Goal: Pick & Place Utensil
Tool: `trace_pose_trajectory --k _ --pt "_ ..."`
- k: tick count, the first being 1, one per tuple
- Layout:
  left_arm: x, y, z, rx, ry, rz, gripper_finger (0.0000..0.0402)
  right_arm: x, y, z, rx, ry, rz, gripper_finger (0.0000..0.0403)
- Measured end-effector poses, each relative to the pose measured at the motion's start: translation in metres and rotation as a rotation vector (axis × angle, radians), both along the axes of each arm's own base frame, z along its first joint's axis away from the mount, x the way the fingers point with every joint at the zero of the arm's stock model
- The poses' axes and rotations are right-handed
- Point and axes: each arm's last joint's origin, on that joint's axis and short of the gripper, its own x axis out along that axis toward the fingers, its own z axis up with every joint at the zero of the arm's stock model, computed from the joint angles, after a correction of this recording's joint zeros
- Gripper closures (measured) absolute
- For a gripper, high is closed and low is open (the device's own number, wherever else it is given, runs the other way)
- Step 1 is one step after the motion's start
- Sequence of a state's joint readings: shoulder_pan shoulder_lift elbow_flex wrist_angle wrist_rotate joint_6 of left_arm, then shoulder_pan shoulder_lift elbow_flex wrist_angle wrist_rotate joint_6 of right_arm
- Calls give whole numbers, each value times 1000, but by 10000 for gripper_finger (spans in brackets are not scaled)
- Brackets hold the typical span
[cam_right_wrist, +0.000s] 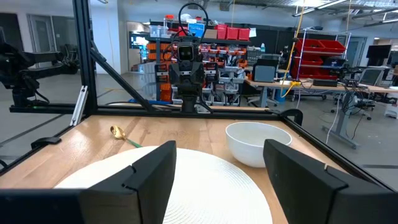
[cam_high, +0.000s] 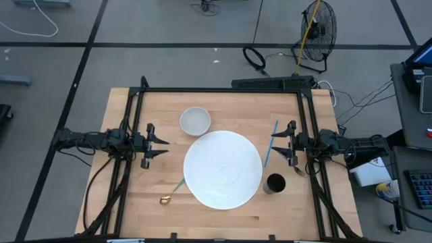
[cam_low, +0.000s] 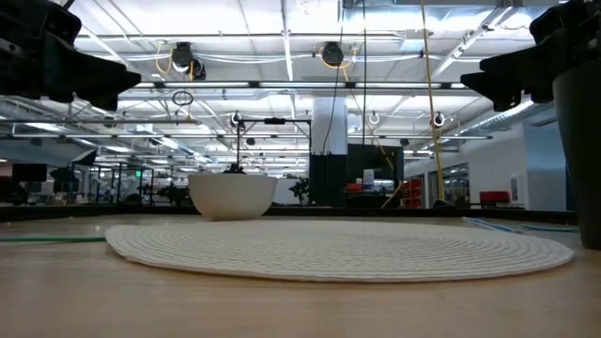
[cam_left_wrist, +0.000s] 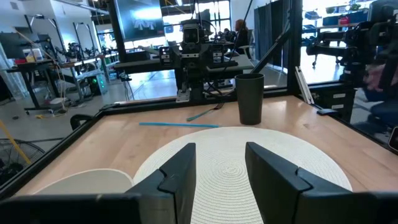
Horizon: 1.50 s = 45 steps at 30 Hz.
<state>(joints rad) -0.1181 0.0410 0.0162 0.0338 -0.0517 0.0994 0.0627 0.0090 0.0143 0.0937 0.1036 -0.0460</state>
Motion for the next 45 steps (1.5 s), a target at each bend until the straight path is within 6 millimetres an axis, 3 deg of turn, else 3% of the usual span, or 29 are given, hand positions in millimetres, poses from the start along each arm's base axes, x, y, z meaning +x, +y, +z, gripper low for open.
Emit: trace_pose_trajectory --k 20,29,45 --pt "0 0 0 0 0 0 256 0 0 2 1 -16 0 165" --pt "-1 0 10 -12 -98 1 256 0 0 1 1 -12 0 165" --pt "-1 0 15 -173 -149 -14 256 0 0 1 117 -18 10 165"
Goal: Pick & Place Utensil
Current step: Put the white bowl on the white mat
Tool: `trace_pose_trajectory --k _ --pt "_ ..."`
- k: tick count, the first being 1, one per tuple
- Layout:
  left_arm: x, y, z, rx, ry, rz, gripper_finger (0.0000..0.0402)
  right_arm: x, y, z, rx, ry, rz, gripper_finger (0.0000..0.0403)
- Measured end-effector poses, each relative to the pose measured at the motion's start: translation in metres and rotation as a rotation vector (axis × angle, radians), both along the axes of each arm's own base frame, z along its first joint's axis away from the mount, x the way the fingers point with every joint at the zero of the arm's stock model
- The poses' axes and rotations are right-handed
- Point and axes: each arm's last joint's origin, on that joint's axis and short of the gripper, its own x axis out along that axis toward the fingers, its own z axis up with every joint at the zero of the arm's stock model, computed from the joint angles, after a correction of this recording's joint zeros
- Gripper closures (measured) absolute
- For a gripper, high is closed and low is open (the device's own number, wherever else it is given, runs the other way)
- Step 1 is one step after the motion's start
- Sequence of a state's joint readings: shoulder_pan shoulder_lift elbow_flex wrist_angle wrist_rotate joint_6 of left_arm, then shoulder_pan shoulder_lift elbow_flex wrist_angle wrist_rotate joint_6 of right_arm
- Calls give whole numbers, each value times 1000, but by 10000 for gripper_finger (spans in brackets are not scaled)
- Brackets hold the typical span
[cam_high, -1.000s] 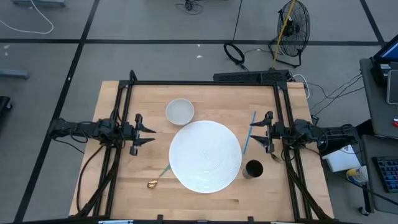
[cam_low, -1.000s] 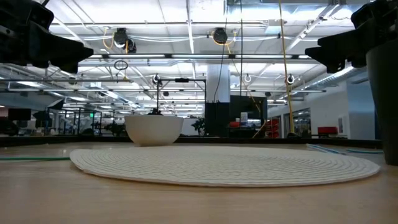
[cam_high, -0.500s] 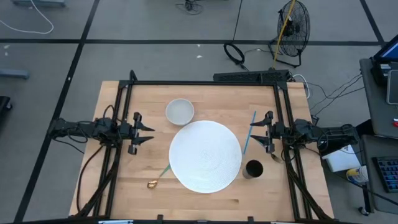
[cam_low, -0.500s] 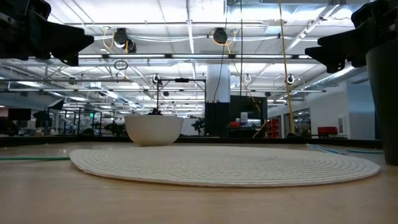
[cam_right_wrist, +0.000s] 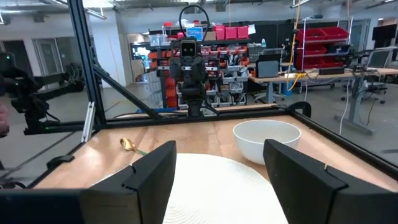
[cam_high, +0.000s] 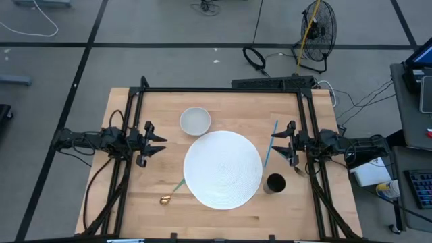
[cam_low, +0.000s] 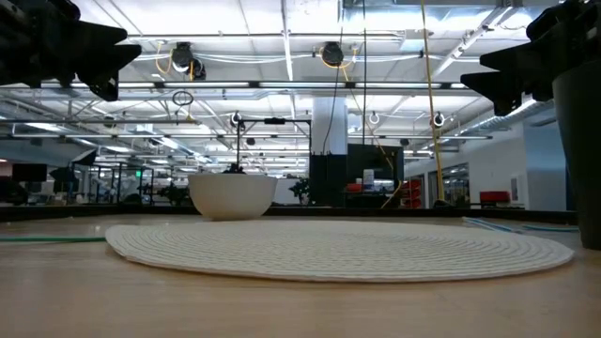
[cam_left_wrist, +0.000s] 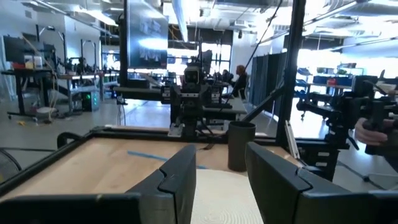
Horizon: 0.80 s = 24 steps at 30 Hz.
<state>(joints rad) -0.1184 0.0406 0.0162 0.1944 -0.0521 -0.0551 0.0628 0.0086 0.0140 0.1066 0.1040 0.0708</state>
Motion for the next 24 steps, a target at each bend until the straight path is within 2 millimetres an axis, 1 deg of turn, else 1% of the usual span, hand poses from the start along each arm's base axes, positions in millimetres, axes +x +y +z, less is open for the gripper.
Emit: trace_pose_trajectory --k 11,20,24 --pt "0 0 -1 10 9 7 256 0 0 0 -5 -1 0 165" --pt "0 7 -1 131 24 261 256 0 0 2 -6 -20 -1 165" --pt "0 8 -1 107 22 301 256 0 0 4 14 -45 2 165"
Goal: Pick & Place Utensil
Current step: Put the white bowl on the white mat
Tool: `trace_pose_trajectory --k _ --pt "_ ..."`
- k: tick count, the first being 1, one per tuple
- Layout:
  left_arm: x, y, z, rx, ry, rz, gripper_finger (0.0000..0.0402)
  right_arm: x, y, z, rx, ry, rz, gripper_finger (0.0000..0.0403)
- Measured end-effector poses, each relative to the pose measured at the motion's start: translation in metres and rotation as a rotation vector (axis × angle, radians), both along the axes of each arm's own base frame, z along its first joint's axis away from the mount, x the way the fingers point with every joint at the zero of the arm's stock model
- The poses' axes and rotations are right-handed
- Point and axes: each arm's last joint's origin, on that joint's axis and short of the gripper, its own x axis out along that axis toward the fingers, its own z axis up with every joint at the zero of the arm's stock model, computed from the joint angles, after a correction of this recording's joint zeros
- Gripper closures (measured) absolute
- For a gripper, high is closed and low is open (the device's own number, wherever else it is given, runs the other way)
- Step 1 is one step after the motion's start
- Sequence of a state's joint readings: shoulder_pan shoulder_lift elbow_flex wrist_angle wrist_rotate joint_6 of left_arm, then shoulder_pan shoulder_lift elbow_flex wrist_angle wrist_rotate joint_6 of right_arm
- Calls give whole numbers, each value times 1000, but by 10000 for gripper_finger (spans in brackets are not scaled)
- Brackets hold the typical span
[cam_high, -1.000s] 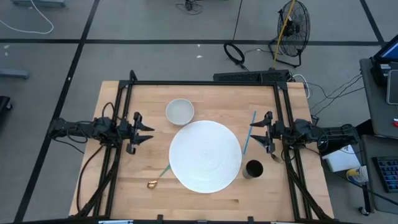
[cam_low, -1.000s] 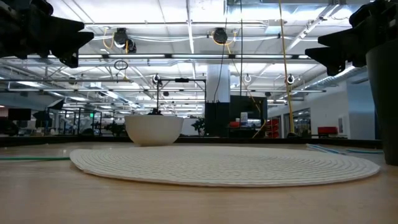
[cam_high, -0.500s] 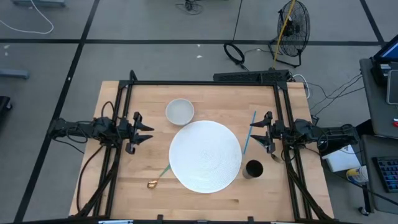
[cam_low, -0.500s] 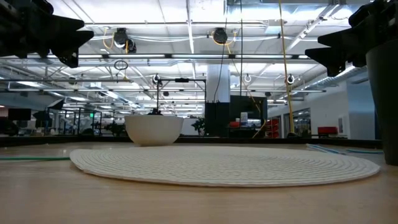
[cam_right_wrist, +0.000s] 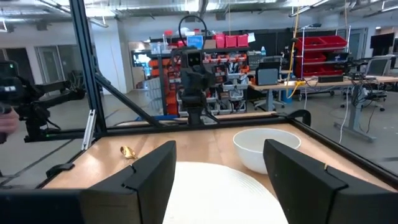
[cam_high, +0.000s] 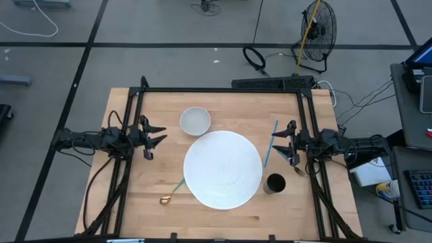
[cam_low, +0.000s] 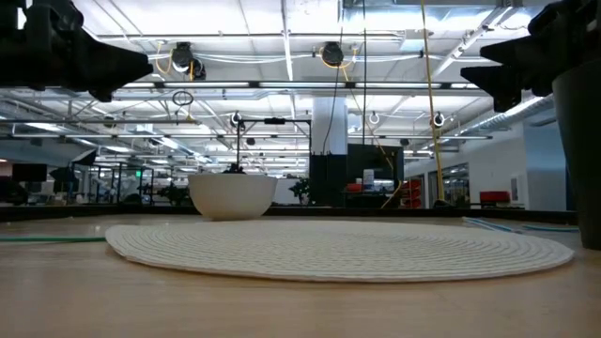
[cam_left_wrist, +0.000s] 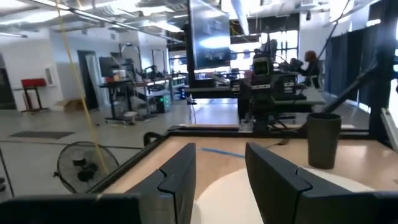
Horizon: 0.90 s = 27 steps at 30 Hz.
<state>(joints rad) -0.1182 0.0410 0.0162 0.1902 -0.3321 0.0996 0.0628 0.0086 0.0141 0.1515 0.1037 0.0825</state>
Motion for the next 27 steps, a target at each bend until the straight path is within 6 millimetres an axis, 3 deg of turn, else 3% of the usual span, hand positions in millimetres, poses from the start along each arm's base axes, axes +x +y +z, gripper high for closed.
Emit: trace_pose_trajectory --k 18,27 --pt "0 1 0 -30 -7 36 256 0 1 2 57 -26 38 165" --pt "0 -2 2 -75 -34 -72 256 0 1 3 52 -30 37 165"
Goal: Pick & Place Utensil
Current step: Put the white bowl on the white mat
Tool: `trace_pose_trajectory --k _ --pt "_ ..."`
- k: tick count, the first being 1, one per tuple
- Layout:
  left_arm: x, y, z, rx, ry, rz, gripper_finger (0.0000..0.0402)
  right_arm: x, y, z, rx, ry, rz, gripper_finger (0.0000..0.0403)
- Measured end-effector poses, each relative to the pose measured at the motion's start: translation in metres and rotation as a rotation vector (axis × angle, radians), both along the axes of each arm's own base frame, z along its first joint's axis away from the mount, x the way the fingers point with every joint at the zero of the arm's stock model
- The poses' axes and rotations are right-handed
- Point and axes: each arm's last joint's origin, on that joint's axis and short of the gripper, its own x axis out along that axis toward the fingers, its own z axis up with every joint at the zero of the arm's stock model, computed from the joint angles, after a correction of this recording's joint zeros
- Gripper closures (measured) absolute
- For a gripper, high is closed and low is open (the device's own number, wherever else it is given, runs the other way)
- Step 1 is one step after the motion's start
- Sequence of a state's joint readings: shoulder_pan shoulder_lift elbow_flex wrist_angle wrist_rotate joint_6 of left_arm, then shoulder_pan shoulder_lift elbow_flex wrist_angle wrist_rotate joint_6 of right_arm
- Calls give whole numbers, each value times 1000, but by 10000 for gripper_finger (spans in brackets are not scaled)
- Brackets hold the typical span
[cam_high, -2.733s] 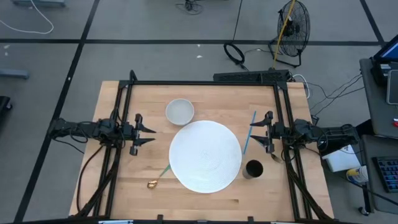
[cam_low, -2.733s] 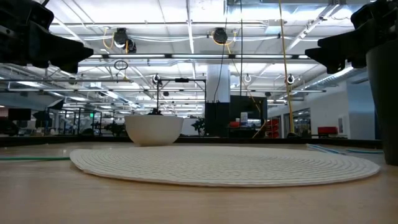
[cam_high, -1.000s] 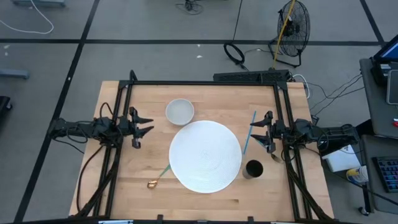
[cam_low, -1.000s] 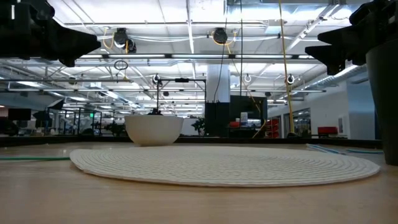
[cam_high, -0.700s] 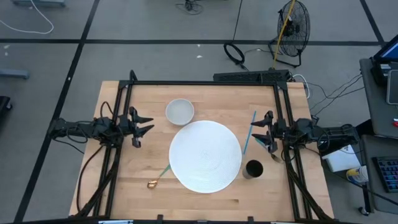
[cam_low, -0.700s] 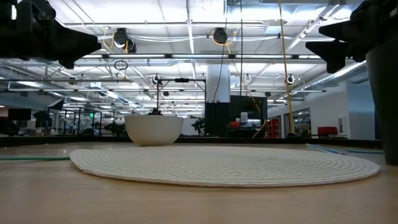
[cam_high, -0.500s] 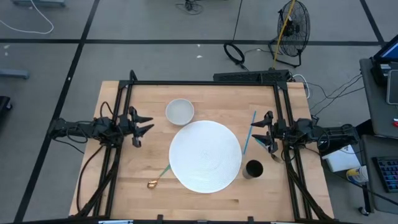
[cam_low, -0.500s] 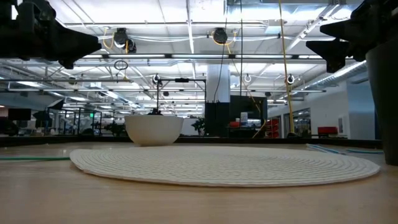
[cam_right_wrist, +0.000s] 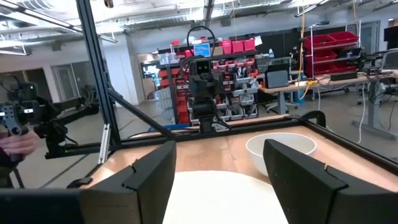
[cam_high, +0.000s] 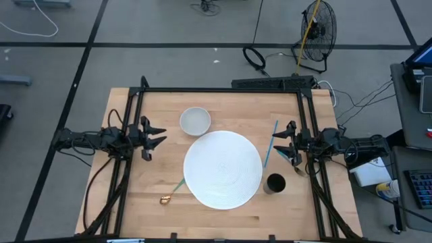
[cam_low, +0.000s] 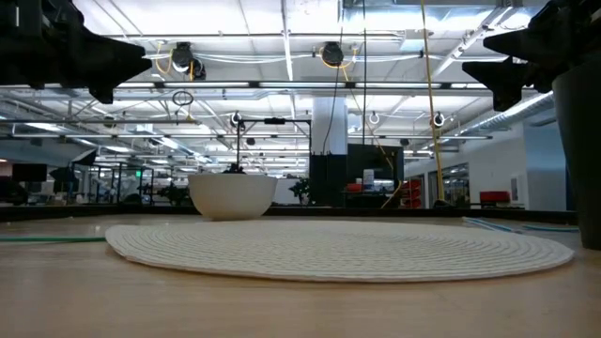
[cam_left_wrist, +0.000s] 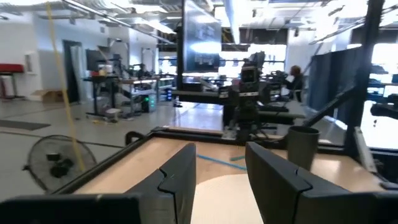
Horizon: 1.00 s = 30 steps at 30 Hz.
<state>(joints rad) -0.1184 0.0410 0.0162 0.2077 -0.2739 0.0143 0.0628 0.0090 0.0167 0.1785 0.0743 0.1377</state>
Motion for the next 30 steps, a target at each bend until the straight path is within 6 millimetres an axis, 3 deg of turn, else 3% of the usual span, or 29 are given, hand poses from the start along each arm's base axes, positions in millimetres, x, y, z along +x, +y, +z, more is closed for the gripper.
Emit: trace_pose_trajectory --k 6,10,16,23,30 --pt "-1 -1 5 5 -26 -44 256 1 0 1 -51 16 -10 165" --pt "-4 -1 18 28 -100 -61 256 2 0 16 -87 -10 -22 165" --pt "-10 -2 37 113 -214 -93 256 8 0 18 -94 -18 -24 165" --pt "0 -4 53 71 -46 -123 256 15 0 31 -93 -57 -31 165" --pt "26 -7 62 93 114 -114 256 33 1 51 -100 47 -26 165"
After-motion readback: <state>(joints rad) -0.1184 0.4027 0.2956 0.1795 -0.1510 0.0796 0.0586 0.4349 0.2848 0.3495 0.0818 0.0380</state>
